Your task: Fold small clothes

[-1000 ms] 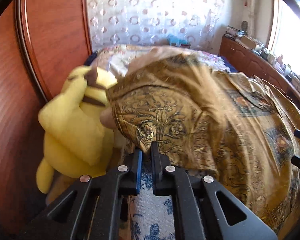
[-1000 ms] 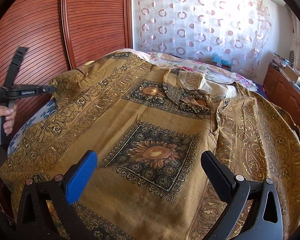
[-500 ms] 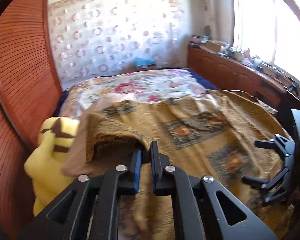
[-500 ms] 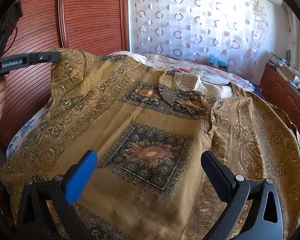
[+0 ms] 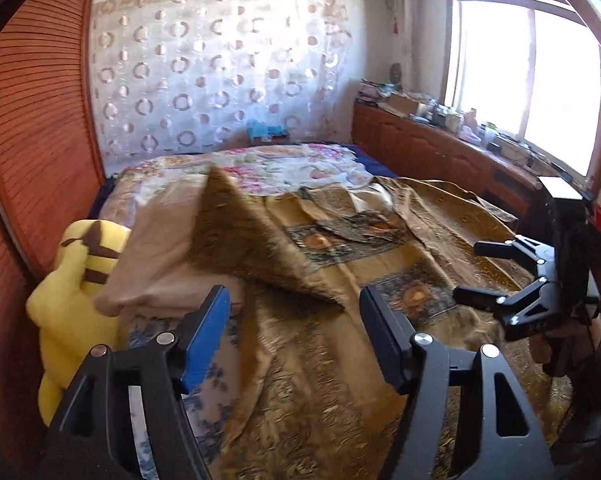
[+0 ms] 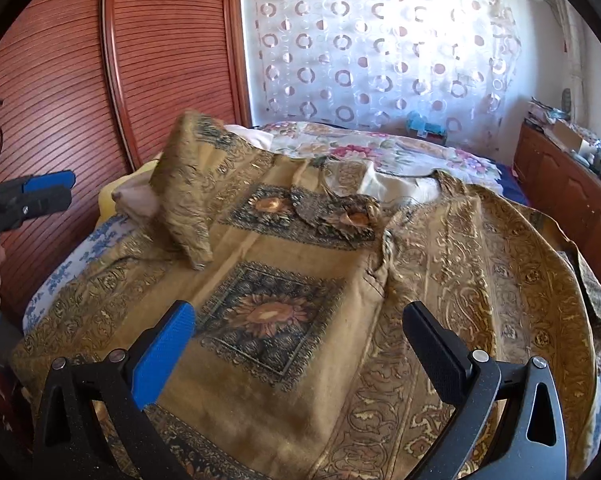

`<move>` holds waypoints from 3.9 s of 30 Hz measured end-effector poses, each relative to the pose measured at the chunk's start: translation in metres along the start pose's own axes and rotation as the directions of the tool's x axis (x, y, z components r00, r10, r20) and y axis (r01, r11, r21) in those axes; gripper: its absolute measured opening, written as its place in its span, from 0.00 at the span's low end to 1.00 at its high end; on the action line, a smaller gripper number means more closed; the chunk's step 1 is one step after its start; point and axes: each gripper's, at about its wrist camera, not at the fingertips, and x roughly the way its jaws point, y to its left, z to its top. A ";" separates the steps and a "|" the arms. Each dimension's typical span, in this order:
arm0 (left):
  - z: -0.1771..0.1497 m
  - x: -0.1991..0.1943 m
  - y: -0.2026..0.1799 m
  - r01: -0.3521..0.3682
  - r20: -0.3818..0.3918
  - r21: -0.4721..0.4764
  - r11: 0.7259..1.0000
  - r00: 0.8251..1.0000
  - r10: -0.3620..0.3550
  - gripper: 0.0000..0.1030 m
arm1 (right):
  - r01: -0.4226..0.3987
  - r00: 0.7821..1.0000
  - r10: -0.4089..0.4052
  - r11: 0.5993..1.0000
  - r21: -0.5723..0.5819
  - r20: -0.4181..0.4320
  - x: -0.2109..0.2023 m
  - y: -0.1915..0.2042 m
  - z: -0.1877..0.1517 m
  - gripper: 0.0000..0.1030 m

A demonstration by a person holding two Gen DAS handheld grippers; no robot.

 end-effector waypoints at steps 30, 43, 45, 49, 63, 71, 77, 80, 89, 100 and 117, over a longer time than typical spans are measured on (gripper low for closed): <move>-0.051 0.001 0.057 -0.109 -0.003 -0.196 0.975 0.994 0.110 0.76 | -0.008 0.990 -0.039 0.945 -0.328 -0.137 0.188 0.079 0.104 0.99; -0.038 0.012 0.032 -0.105 0.034 -0.170 0.980 0.993 0.112 0.76 | 0.131 0.987 -0.143 0.981 -0.142 -0.079 0.175 0.005 0.112 0.99; -0.034 0.016 0.026 -0.117 0.050 -0.154 0.981 0.991 0.126 0.76 | 0.109 0.990 -0.119 0.986 -0.127 -0.072 0.165 0.003 0.109 0.99; -0.024 0.028 0.016 -0.129 0.059 -0.135 0.982 0.989 0.138 0.76 | 0.055 0.997 -0.062 0.992 -0.111 -0.055 0.152 -0.007 0.100 0.97; 0.014 0.105 -0.033 -0.096 0.048 -0.087 0.992 0.994 0.101 0.76 | 0.192 0.980 -0.189 0.980 -0.055 0.057 0.072 -0.100 0.057 0.90; 0.025 0.137 -0.062 -0.018 -0.026 -0.063 0.998 1.000 0.017 0.76 | 0.281 0.955 -0.281 0.960 0.017 0.095 0.037 -0.153 0.043 0.90; 0.028 0.150 -0.090 0.033 -0.087 0.000 0.999 0.996 -0.033 0.76 | 0.329 0.943 -0.331 0.943 0.055 0.030 0.024 -0.193 0.031 0.81; 0.025 0.157 -0.101 0.046 -0.131 0.035 0.998 0.990 -0.041 0.76 | 0.352 0.936 -0.352 0.932 0.086 -0.007 0.020 -0.212 0.029 0.77; 0.020 0.179 -0.117 0.070 -0.257 0.082 0.994 0.965 -0.047 0.76 | 0.361 0.932 -0.345 0.913 0.188 -0.113 0.019 -0.250 0.012 0.77; 0.017 0.177 -0.129 0.093 -0.299 0.126 0.988 0.953 -0.051 0.84 | 0.315 0.946 -0.288 0.926 0.208 -0.152 -0.021 -0.267 -0.003 0.77; 0.019 0.182 -0.130 0.091 -0.299 0.125 0.988 0.953 -0.050 0.85 | 0.252 0.965 -0.231 0.947 0.201 -0.125 -0.031 -0.264 0.004 0.09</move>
